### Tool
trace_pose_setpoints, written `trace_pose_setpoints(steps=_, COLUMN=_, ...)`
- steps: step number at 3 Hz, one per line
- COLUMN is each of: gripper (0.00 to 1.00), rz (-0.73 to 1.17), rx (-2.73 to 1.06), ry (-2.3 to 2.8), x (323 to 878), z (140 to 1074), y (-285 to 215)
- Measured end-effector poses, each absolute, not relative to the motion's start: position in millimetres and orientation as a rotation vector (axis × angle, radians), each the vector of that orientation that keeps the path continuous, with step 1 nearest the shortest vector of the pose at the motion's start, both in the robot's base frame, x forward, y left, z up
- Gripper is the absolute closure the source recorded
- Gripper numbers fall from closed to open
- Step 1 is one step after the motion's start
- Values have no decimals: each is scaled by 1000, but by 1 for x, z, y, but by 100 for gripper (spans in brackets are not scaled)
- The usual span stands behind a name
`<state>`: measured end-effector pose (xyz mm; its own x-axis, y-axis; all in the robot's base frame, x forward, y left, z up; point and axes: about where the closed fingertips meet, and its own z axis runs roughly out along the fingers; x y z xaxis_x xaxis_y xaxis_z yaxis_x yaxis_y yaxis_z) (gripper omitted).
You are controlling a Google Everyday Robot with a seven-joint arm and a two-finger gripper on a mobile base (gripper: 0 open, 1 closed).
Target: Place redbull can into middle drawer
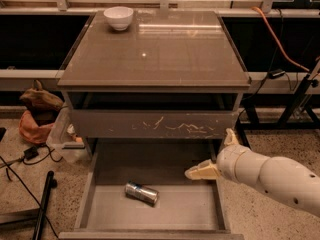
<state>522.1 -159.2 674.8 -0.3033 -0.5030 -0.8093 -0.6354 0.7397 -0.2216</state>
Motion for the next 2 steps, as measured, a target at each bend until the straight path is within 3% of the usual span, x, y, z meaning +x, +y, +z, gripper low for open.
trace_pose_setpoints(steps=2, gripper=0, rz=-60, rx=-700, ry=1928, x=557, z=745, y=-235)
